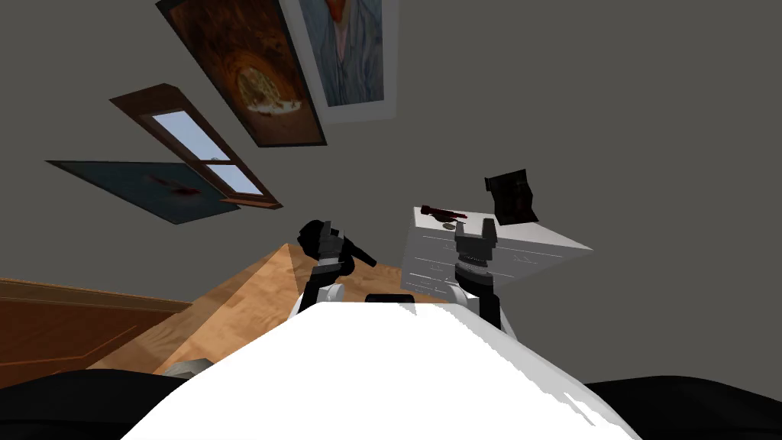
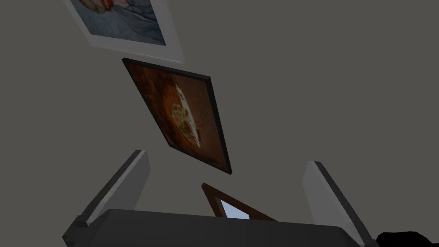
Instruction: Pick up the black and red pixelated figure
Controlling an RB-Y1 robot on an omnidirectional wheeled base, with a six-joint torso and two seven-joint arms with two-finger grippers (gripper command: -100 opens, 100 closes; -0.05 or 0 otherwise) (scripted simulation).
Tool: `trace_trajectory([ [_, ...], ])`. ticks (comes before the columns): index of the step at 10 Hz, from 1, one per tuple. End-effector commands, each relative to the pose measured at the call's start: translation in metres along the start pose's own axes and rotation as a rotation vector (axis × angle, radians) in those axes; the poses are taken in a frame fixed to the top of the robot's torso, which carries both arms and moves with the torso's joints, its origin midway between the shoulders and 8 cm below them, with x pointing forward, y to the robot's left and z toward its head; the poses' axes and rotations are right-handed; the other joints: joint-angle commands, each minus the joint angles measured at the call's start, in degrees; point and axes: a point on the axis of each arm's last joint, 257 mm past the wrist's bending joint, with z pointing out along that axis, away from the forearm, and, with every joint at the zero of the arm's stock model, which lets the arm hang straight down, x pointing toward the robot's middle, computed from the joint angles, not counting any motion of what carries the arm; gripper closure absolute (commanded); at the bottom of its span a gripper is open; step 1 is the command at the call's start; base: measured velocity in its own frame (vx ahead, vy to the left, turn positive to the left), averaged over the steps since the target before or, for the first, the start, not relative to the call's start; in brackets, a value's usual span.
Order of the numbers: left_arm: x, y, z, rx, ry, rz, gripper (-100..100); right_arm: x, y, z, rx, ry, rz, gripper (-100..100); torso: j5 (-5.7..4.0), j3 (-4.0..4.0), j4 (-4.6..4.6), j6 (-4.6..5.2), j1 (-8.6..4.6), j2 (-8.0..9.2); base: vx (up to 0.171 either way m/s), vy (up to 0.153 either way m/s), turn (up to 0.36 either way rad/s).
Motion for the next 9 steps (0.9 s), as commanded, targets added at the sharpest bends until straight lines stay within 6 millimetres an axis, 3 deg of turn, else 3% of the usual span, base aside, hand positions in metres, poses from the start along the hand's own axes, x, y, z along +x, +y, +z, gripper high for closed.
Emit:
trace_trajectory([
  [1,0.0,0.0,0.0,0.0,0.0,0.0,0,-0.005,0.0,-0.003,0.012,0.025,-0.032,-100,0.0,0.0,0.0,0.0,0.0,0.0,0.003,0.025,0.086],
  [9,0.0,0.0,0.0,0.0,0.0,0.0,0,-0.056,-0.005,-0.037,0.138,0.145,-0.293,-100,0.02,-0.02,-0.01,0.0,0.08,-0.04,0.016,0.048,0.109],
])
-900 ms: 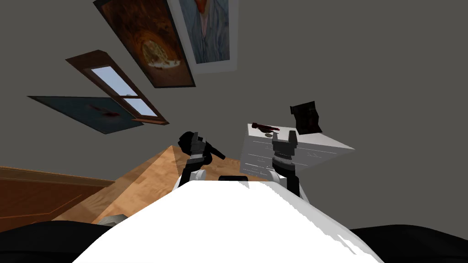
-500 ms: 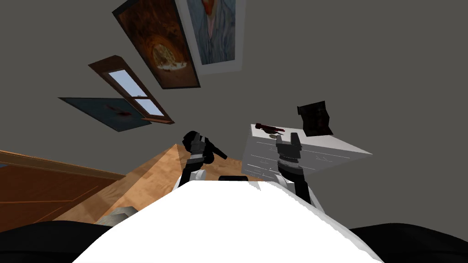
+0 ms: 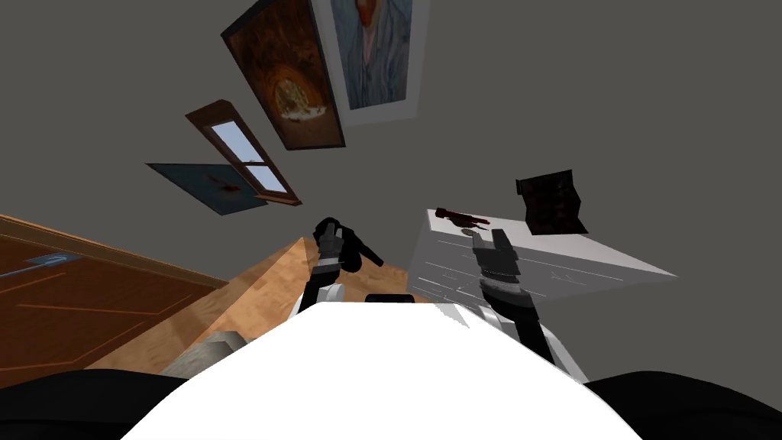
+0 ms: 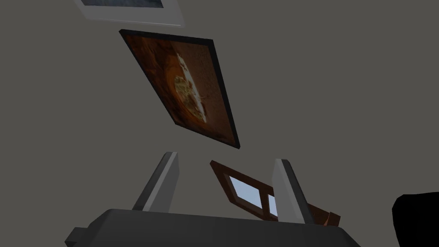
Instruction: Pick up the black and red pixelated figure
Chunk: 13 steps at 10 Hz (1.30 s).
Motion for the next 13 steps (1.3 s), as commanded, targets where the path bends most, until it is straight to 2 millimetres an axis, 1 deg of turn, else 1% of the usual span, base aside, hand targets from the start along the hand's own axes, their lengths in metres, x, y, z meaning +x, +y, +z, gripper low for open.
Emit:
trace_trajectory([
  [1,0.0,0.0,0.0,0.0,0.0,0.0,0,-0.01,-0.001,-0.005,0.014,0.013,-0.039,-100,0.0,0.0,0.0,0.0,0.0,0.0,0.015,0.026,0.088],
  [2,0.0,0.0,0.0,0.0,0.0,0.0,0,-0.016,-0.005,-0.014,0.043,0.043,-0.089,-100,0.0,0.02,0.01,0.02,-0.05,0.05,0.012,0.025,0.086],
  [3,0.0,0.0,0.0,0.0,0.0,0.0,0,-0.019,-0.005,-0.014,0.042,0.041,-0.099,-100,-0.01,0.04,0.02,0.02,-0.06,0.08,0.001,0.018,0.058],
  [4,0.0,0.0,0.0,0.0,0.0,0.0,0,-0.028,-0.008,-0.024,0.072,0.075,-0.156,-100,-0.02,0.06,0.02,0.02,-0.08,0.11,0.016,0.03,0.104],
  [5,0.0,0.0,0.0,0.0,0.0,0.0,0,-0.03,-0.008,-0.024,0.072,0.074,-0.162,-100,-0.01,0.05,0.02,0.01,-0.05,0.08,0.012,0.023,0.074],
  [6,0.0,0.0,0.0,0.0,0.0,0.0,0,-0.037,-0.011,-0.034,0.102,0.114,-0.217,-100,-0.01,0.04,0.02,0.01,-0.07,0.08,0.029,0.033,0.115],
  [7,0.0,0.0,0.0,0.0,0.0,0.0,0,-0.041,-0.01,-0.034,0.102,0.113,-0.229,-100,0.0,0.02,0.01,0.0,-0.03,0.04,0.025,0.023,0.082],
  [8,0.0,0.0,0.0,0.0,0.0,0.0,0,-0.045,-0.014,-0.043,0.129,0.159,-0.275,-100,-0.01,0.02,0.01,0.01,-0.06,0.03,0.031,0.032,0.113],
  [9,0.0,0.0,0.0,0.0,0.0,0.0,0,-0.052,-0.012,-0.044,0.134,0.157,-0.299,-100,0.0,0.01,0.0,0.01,-0.04,0.02,0.016,0.013,0.049],
  [10,0.0,0.0,0.0,0.0,0.0,0.0,0,-0.057,-0.015,-0.054,0.16,0.208,-0.347,-100,-0.01,0.03,0.01,0.02,-0.09,0.06,0.032,0.025,0.093],
  [11,0.0,0.0,0.0,0.0,0.0,0.0,0,-0.063,-0.013,-0.055,0.166,0.208,-0.371,-100,-0.01,0.01,0.01,0.01,-0.07,0.02,0.017,0.015,0.055],
  [12,0.0,0.0,0.0,0.0,0.0,0.0,0,-0.067,-0.015,-0.064,0.191,0.264,-0.416,-100,-0.01,0.03,0.01,0.02,-0.09,0.06,0.034,0.029,0.105],
  [13,0.0,0.0,0.0,0.0,0.0,0.0,0,-0.075,-0.013,-0.065,0.199,0.265,-0.444,-100,-0.01,0.01,0.01,0.0,-0.06,0.02,0.033,0.022,0.085],
])
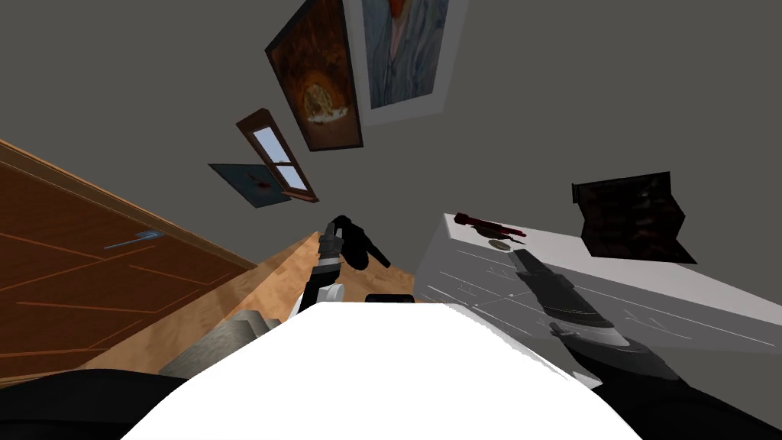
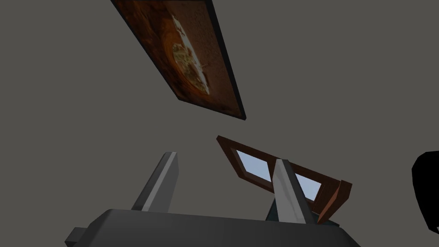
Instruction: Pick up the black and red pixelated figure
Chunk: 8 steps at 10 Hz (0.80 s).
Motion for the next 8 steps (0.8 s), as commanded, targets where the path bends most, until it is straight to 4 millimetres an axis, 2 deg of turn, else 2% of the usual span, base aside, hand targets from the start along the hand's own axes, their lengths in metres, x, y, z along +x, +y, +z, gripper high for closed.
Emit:
trace_trajectory([
  [1,0.0,0.0,0.0,0.0,0.0,0.0,0,-0.003,-0.003,-0.01,0.019,0.069,-0.063,-100,0.0,0.0,0.0,0.0,0.0,0.0,0.035,0.031,0.112],
  [4,0.0,0.0,0.0,0.0,0.0,0.0,0,-0.018,-0.01,-0.027,0.064,0.143,-0.165,-100,0.0,-0.02,-0.01,-0.01,0.0,-0.04,0.039,0.021,0.084],
  [5,0.0,0.0,0.0,0.0,0.0,0.0,0,-0.016,-0.013,-0.035,0.071,0.212,-0.204,-100,0.0,-0.02,-0.01,-0.01,0.0,-0.03,0.052,0.045,0.145],
  [7,0.0,0.0,0.0,0.0,0.0,0.0,0,-0.028,-0.013,-0.038,0.09,0.218,-0.247,-100,0.01,-0.05,-0.02,0.0,0.04,-0.09,0.034,0.018,0.03],
  [8,0.0,0.0,0.0,0.0,0.0,0.0,0,-0.028,-0.016,-0.048,0.102,0.296,-0.29,-100,-0.01,0.01,0.0,0.01,-0.02,0.03,0.028,0.028,0.098],
])
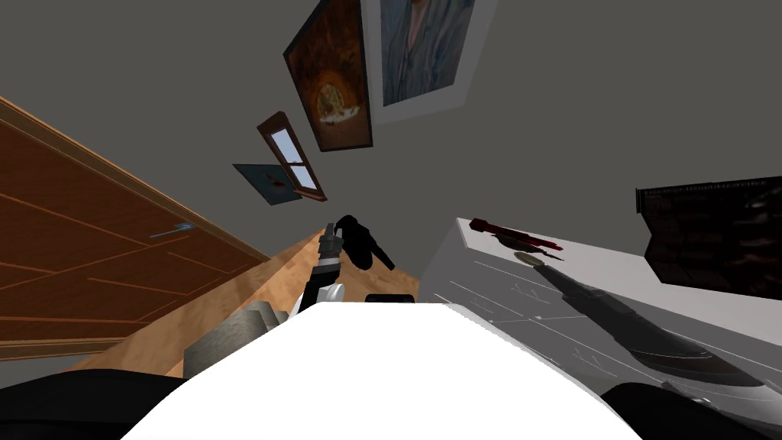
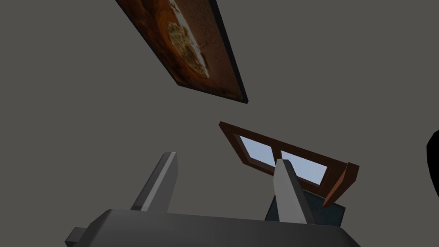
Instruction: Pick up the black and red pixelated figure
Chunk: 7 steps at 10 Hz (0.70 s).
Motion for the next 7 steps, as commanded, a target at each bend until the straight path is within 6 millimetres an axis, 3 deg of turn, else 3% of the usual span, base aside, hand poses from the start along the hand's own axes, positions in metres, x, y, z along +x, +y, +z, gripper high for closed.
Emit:
trace_trajectory([
  [1,0.0,0.0,0.0,0.0,0.0,0.0,0,-0.007,-0.002,-0.007,0.015,0.041,-0.05,-100,0.0,0.0,0.0,0.0,0.0,0.0,0.027,0.025,0.089],
  [7,0.0,0.0,0.0,0.0,0.0,0.0,0,-0.012,-0.011,-0.035,0.044,0.294,-0.219,-100,0.0,-0.02,-0.01,0.01,-0.01,-0.02,0.038,0.02,0.085],
])
